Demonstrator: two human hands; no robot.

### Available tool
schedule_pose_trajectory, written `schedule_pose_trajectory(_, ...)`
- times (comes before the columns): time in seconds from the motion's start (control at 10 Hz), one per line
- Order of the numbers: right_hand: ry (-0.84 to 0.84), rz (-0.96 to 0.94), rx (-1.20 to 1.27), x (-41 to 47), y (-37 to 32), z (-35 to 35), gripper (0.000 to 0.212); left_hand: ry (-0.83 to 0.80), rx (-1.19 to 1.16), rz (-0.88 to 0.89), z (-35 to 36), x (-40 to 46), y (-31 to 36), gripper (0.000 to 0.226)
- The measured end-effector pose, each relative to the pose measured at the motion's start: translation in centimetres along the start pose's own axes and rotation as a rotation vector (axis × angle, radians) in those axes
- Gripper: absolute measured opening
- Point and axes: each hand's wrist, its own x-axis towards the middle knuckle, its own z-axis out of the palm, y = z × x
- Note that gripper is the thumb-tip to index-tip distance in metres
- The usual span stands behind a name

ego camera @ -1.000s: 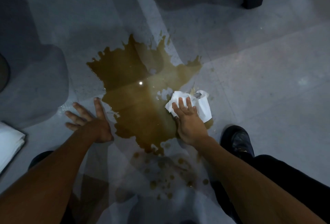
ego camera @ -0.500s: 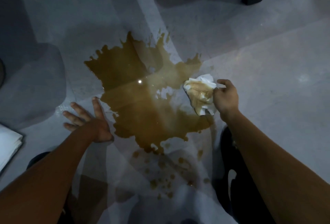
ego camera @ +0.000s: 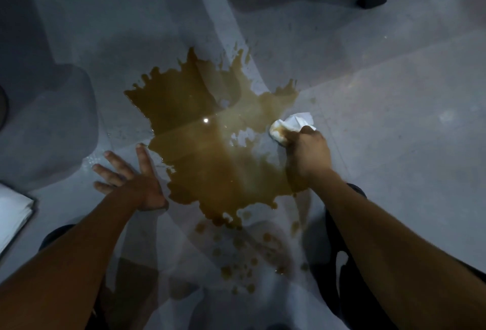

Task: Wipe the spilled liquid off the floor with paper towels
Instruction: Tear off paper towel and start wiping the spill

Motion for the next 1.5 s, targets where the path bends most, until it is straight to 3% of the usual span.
schedule_pose_trajectory(0.1,0.106,-0.067,0.174,1.3,1.0,-2.0,0.044,0.056,0.001,-0.035,0.3,0.0,0.4,0.161)
schedule_pose_trajectory(0.2,0.277,-0.015,0.249,4.0,1.0,-4.1,0.031,0.123,0.015,0.006,0.8,0.6,0.3,0.150)
schedule_pose_trajectory(0.3,0.215,0.022,0.187,8.1,-0.7,-3.9,0.033,0.087,-0.020,-0.026,0.9,0.7,0.0,0.164)
schedule_pose_trajectory(0.4,0.105,-0.048,0.152,8.9,-4.2,-2.2,0.042,0.030,-0.035,-0.051,0.3,1.0,0.5,0.163)
schedule_pose_trajectory(0.5,0.036,-0.217,0.139,6.0,-7.1,0.2,0.045,0.091,0.017,-0.020,0.9,1.1,0.4,0.149)
schedule_pose_trajectory(0.6,0.095,-0.400,0.058,3.0,-6.5,2.0,0.037,0.083,-0.031,-0.037,1.0,0.8,0.3,0.158)
schedule_pose_trajectory(0.7,0.053,-0.476,0.109,3.3,-4.5,1.2,0.029,0.068,-0.049,-0.020,1.1,1.2,0.7,0.151)
schedule_pose_trajectory(0.8,0.252,-0.248,0.284,8.0,-2.5,-0.7,0.039,0.036,-0.041,-0.016,0.7,0.9,0.0,0.155)
schedule_pose_trajectory(0.9,0.253,-0.107,0.194,12.8,-1.1,-2.6,0.033,-0.045,-0.048,-0.043,-0.1,0.9,0.1,0.161)
schedule_pose_trajectory(1.0,0.177,-0.206,0.041,11.9,-3.9,-1.2,0.039,-0.044,-0.019,-0.032,-0.1,1.5,-0.3,0.161)
schedule_pose_trajectory(1.1,0.119,-0.258,0.056,6.3,-6.9,0.6,0.044,-0.057,-0.053,-0.034,0.4,1.5,-0.2,0.160)
schedule_pose_trajectory(1.2,0.002,-0.411,0.088,1.9,-6.4,1.1,0.037,-0.040,-0.042,-0.040,0.1,1.2,0.1,0.158)
schedule_pose_trajectory(1.3,-0.038,-0.458,0.296,3.2,-5.8,-0.7,0.044,-0.063,-0.037,-0.029,-0.2,0.9,-0.3,0.162)
schedule_pose_trajectory(1.4,0.140,-0.251,0.444,8.1,-6.4,-4.4,0.046,-0.058,-0.019,-0.035,-0.3,0.7,-0.3,0.162)
schedule_pose_trajectory(1.5,0.207,-0.078,0.355,15.1,-7.5,-6.7,0.046,-0.011,-0.020,-0.048,0.2,1.4,0.3,0.164)
